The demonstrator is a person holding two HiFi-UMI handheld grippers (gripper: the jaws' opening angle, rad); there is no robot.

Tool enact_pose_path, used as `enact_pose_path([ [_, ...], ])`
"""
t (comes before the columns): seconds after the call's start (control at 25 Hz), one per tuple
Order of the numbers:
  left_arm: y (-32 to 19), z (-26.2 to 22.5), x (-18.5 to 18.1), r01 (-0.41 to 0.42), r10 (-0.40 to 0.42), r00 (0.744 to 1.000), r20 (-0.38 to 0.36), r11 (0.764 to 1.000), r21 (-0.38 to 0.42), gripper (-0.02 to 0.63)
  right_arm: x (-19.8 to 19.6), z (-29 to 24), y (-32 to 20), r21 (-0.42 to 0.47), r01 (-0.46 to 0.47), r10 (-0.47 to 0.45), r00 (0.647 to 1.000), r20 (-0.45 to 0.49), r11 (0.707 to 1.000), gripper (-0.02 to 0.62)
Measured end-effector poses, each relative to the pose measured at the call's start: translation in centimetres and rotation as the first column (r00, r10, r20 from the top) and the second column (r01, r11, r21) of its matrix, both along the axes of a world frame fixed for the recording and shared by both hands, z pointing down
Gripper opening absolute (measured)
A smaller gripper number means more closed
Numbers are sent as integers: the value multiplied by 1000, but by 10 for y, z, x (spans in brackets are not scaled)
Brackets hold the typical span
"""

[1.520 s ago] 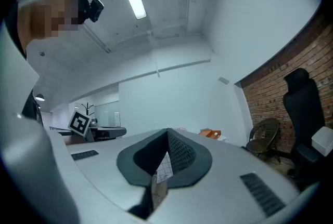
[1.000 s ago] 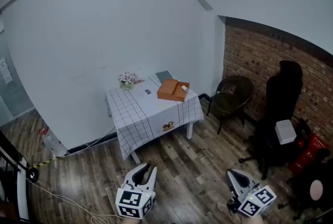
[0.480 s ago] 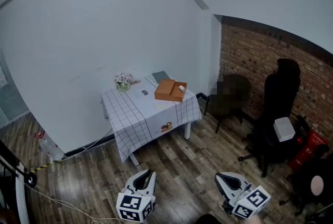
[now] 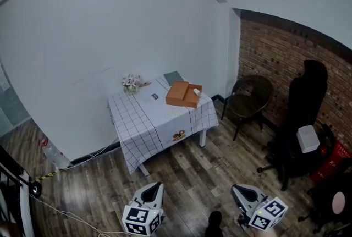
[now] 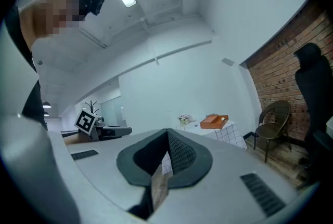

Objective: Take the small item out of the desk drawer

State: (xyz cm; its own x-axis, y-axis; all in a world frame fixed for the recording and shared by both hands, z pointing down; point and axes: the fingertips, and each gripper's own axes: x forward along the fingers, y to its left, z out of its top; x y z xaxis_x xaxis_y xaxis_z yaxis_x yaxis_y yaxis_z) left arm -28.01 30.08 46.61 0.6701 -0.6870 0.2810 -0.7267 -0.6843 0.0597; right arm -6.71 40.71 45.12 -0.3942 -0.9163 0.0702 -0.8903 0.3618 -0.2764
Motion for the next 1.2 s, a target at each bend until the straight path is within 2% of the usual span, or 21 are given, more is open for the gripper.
enact_pose_path([
  [0.24, -70, 10, 62, 26, -27, 1000, -10, 998, -50, 12, 59, 14, -68, -34, 29, -28, 999, 31, 999, -3],
  [0.44, -123, -7, 127, 23, -23, 1000, -9, 999, -35, 12, 118, 6, -126, -45, 52, -50, 998, 45, 998, -3],
  [0.64, -153, -21, 174, 27, -27, 1000, -3, 1000, -9, 12, 153, -5, -164, -32, 96, -95, 995, 39, 995, -3],
  [0.96, -197, -10, 213, 19, -19, 1000, -7, 999, -30, 12, 199, 2, -199, -58, 72, -69, 997, 44, 996, -3],
  [1.2, -263, 4, 237, 4, -6, 1000, -29, 999, -54, 12, 221, 13, -249, -104, 53, -50, 998, 26, 993, -3],
])
